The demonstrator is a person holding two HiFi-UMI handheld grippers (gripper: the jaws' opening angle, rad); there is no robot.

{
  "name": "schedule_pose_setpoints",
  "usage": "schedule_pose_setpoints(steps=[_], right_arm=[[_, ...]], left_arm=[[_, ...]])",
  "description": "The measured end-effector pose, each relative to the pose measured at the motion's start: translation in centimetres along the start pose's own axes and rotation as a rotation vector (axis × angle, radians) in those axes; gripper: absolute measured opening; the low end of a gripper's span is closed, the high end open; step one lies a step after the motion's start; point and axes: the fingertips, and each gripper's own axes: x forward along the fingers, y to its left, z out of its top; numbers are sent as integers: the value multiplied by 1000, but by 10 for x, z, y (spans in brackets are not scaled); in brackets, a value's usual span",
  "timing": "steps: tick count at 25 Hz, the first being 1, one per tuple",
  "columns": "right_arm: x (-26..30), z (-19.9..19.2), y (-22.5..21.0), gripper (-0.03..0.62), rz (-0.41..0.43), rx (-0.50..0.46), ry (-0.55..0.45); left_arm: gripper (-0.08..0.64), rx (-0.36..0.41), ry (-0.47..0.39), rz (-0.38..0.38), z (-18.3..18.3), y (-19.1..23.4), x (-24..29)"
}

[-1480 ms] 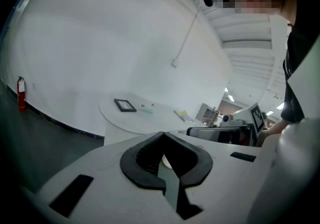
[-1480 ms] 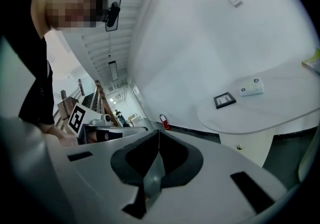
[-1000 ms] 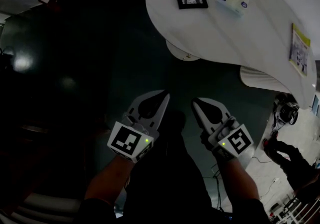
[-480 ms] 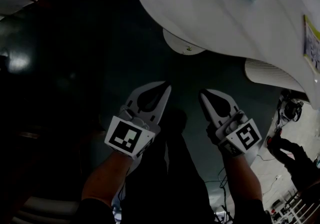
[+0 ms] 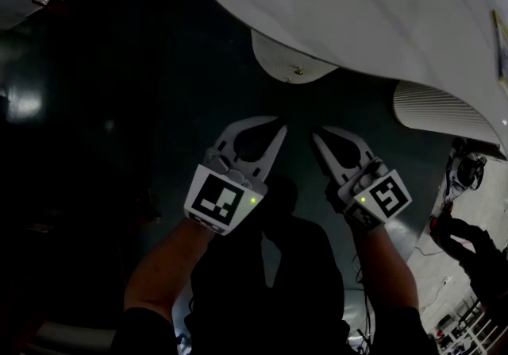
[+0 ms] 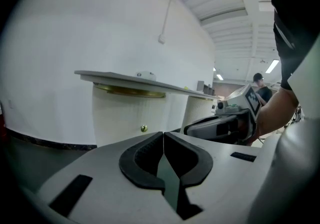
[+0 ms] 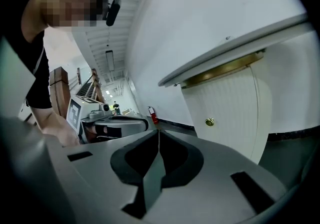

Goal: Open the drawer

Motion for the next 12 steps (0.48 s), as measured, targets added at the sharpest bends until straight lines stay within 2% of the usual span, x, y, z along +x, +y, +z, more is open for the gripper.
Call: schedule_pose_setpoints(steps=[3,10,12], right_arm=[[11,-23,-23,17,-10,-14,17],[42,-68,-73,18,-9,-56,52],[53,-81,-88,18,-11,-65,58]], left_arm=[[12,-19,1,-11,-23,10,17],[15,-7,16,-33,-74,40,59],[56,-6,23,-46,-90,50,74]])
